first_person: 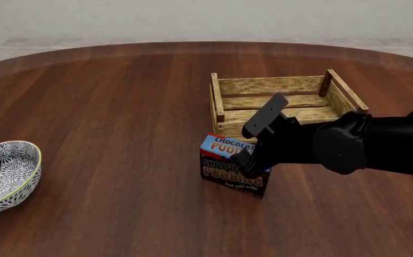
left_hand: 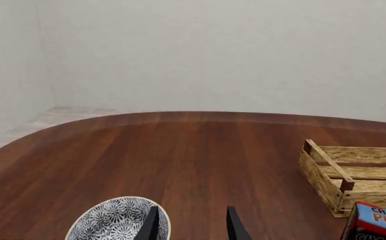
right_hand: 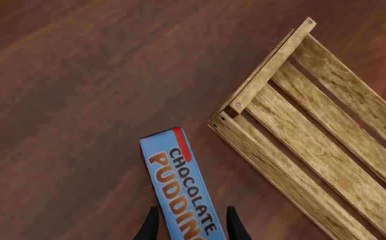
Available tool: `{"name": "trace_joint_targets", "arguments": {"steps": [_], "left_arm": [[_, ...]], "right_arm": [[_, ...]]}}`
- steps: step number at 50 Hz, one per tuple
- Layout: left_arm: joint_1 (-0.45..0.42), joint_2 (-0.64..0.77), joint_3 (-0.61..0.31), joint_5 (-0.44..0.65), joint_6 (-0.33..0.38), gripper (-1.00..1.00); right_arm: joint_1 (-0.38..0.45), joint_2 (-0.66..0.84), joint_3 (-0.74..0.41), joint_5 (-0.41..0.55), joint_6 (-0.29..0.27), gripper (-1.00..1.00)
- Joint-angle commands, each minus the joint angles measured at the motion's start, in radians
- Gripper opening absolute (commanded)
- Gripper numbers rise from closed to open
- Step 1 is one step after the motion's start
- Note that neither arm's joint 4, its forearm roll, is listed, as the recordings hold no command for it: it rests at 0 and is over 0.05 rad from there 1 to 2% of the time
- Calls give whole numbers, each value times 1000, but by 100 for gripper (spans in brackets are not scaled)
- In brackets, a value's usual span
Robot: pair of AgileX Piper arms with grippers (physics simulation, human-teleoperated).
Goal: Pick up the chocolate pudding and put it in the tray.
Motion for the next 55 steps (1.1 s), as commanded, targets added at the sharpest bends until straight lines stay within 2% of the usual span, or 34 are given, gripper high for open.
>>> {"name": "trace_joint_targets", "arguments": {"steps": [1,2,3,7,55], "left_arm": [[0,0,2,-3,-1,100],[0,0,2,-3,-1,100],[1,-1,-42,40,-2,100],[1,0,-68,65,-1,100],[1,0,-58,57,-1,100]], "right_arm": [[0,8,2,-3,0,100],[-2,9,0,-1,-1,100],[-1,18,0,-6,1,100],[-1,22,4,-11,1,100],[-3,50,12,-34,10,100]]}}
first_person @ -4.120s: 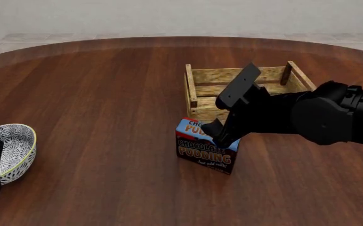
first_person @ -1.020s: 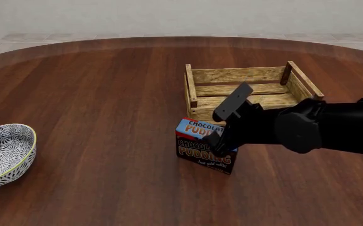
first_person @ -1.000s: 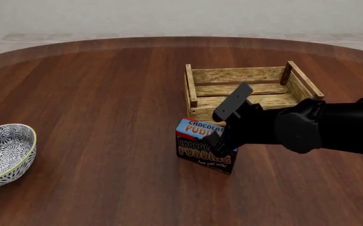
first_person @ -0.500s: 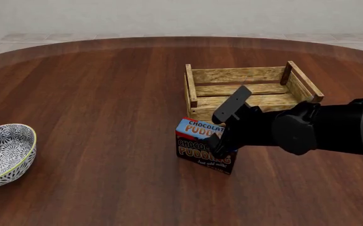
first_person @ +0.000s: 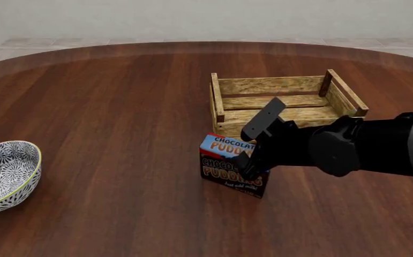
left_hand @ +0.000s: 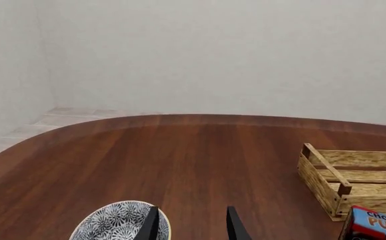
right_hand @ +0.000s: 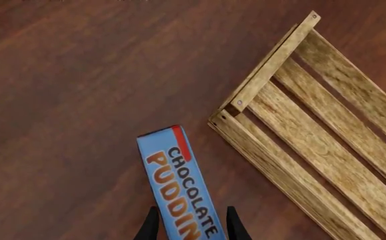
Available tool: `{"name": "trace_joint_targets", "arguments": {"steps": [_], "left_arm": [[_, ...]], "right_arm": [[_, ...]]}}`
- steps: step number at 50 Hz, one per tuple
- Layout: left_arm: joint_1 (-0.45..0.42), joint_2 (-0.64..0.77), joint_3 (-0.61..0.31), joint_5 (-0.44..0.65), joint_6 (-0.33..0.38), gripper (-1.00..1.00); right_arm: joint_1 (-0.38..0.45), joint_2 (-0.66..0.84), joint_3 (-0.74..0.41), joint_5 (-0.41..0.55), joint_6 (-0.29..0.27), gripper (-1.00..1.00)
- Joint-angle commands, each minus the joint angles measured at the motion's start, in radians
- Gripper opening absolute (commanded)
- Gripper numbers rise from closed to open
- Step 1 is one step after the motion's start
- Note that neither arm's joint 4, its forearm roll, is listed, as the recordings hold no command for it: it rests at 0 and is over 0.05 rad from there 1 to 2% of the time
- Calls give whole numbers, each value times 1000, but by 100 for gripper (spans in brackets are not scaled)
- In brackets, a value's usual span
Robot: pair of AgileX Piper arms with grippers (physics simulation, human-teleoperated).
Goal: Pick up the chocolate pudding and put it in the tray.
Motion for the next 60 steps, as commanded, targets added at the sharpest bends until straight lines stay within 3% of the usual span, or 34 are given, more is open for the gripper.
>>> {"name": "trace_joint_targets", "arguments": {"steps": [1,7,8,9,43,55,60], "left_arm": [[0,0,1,0,0,100],[-1,0,5,-5,0,100],[0,0,52,-52,1,100],[-2,0,60,-60,5,100],[-1,0,51,-49,6,100],[-3,0,5,-4,7,100],[-5,0,-7,8,8,100]], "right_arm": [[2,13,4,0,-2,100],[3,13,5,0,-2,100],[26,12,25,-16,24,100],[61,-6,47,-16,56,-100],[119,-49,91,-27,91,-100],[145,-86,93,-23,132,-100],[98,-58,40,-11,171,-100]]}}
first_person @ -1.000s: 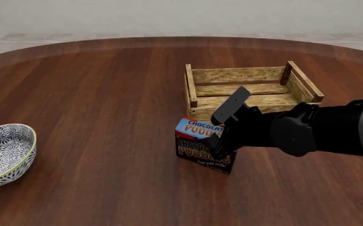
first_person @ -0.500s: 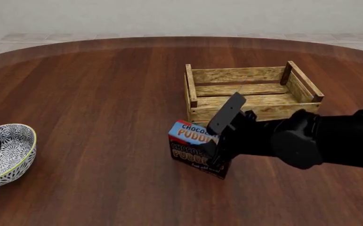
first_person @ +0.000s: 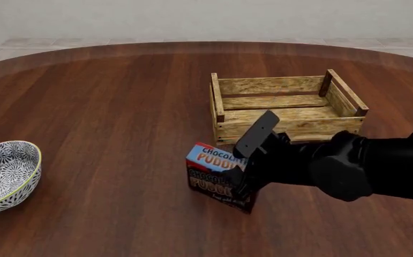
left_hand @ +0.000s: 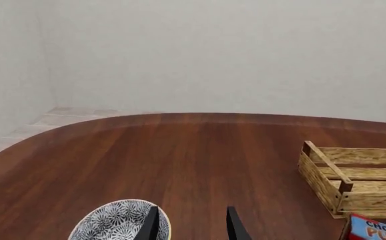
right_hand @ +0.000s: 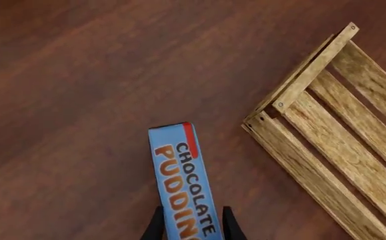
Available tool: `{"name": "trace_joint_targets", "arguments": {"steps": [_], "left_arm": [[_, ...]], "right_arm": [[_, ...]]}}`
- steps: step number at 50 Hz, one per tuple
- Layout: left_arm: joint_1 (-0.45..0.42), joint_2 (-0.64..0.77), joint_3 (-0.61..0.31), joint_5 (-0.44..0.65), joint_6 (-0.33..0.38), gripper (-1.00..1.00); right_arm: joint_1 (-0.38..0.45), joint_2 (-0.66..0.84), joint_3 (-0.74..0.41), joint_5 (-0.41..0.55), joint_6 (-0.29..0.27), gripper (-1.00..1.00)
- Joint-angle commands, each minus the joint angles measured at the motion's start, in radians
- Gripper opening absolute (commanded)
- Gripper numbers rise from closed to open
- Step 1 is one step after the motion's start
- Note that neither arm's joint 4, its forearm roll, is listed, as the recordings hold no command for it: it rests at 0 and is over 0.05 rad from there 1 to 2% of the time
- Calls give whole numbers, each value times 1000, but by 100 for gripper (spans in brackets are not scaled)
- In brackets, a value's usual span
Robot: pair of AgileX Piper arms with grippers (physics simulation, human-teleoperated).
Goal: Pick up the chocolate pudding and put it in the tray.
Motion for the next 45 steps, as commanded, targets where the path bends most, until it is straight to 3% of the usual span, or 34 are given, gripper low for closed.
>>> {"name": "trace_joint_targets", "arguments": {"steps": [1,7,23,45], "left_arm": [[-3,0,-29,28,1,100],[-4,0,-28,26,1,100],[-7,0,48,-52,-2,100],[-8,0,40,-48,-7,100]], "right_arm": [[-20,13,-40,21,81,-100],[13,-72,-22,17,138,-100],[20,-132,-28,45,128,-100],[24,-206,-93,135,115,-100]]}}
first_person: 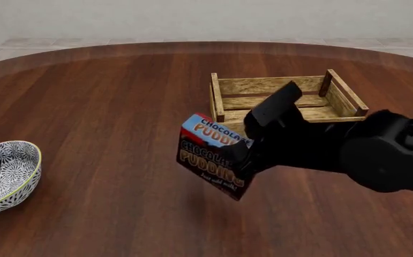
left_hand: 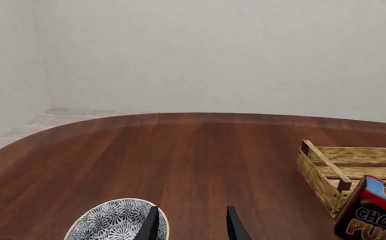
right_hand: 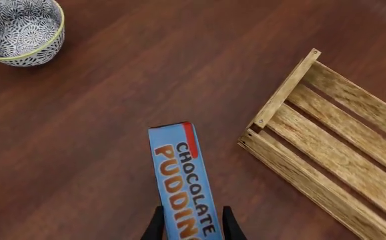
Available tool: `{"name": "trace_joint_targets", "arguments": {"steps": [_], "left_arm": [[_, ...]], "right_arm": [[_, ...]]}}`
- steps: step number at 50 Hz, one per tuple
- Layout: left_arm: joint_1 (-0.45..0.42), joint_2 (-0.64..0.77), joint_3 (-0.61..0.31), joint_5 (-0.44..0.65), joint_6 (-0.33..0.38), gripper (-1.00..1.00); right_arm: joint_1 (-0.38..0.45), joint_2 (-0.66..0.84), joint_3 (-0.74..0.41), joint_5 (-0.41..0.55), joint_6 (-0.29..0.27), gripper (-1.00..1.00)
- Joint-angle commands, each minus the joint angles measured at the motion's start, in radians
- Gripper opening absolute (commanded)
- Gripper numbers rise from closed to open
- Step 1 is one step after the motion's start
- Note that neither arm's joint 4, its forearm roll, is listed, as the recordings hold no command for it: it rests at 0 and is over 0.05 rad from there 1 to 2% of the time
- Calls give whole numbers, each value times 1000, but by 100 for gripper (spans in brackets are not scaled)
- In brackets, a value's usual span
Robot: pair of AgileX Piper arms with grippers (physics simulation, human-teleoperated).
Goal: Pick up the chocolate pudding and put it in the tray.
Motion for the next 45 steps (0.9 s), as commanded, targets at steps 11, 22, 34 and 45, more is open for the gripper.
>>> {"name": "trace_joint_targets", "arguments": {"steps": [11,22,34,45], "left_arm": [[-5,0,-13,6,-1,100],[-5,0,-21,7,-2,100],[-9,-1,-25,4,-2,100],[-16,-1,-19,-5,-1,100]], "right_arm": [[-62,-30,-102,64,23,-100],[-96,-37,-150,91,21,-100],[-129,-33,-205,149,-16,-100],[-211,4,-287,175,1,-100]]}}
